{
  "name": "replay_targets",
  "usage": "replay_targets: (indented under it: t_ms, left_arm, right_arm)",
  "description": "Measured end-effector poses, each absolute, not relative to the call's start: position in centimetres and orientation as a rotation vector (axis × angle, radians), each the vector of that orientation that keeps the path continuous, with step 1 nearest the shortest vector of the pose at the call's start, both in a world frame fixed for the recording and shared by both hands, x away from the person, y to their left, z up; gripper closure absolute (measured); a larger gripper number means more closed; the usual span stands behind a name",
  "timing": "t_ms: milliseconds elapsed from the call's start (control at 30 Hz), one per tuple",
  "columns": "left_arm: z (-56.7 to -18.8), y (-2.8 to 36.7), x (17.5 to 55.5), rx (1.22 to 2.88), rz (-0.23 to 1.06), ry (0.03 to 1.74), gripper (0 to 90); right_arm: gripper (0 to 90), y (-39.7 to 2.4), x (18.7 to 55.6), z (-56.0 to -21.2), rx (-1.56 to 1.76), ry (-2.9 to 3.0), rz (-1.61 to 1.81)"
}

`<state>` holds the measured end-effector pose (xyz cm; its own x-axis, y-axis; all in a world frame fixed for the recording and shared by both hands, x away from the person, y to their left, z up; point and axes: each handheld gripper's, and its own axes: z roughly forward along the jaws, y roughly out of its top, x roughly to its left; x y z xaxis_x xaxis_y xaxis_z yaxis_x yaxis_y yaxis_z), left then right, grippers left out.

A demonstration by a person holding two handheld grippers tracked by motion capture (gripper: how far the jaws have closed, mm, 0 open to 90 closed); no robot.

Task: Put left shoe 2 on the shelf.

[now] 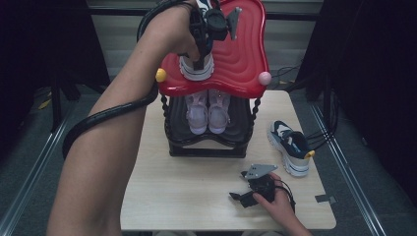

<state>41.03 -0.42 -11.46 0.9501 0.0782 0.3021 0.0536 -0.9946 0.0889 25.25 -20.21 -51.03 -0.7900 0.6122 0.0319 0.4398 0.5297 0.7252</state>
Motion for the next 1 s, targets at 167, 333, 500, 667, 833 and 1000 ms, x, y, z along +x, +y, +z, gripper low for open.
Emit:
replay_targets:
  t_ms: [167, 333, 500, 667, 833, 1000]
  left_arm:
    - [-11.48, -0.36, 41.03, 3.018, 0.483, 0.106, 72.2]
    - [-11.63, -0.32, 40.93, 3.011, 0.483, 0.102, 72.4]
    - [-11.63, -0.12, 41.02, 3.008, 0.481, 0.097, 72.2]
    - [-11.65, -0.1, 40.96, 3.006, 0.479, 0.108, 72.0]
    - [-11.58, -0.17, 40.92, 3.002, 0.474, 0.112, 71.7]
    - [-11.54, -0.12, 40.97, 3.004, 0.476, 0.107, 71.3]
  right_arm:
    - [12.5, -20.21, 25.24, -51.02, 0.89, 2.543, 1.109]
    - [12.5, -20.21, 25.23, -51.03, 0.89, 2.543, 1.109]
    - [12.5, -20.21, 25.24, -51.03, 0.89, 2.543, 1.109]
    - [12.5, -20.21, 25.24, -51.02, 0.89, 2.543, 1.109]
    - [12.6, -20.21, 25.24, -51.02, 0.89, 2.543, 1.109]
    - [12.5, -20.21, 25.24, -51.02, 0.889, 2.543, 1.109]
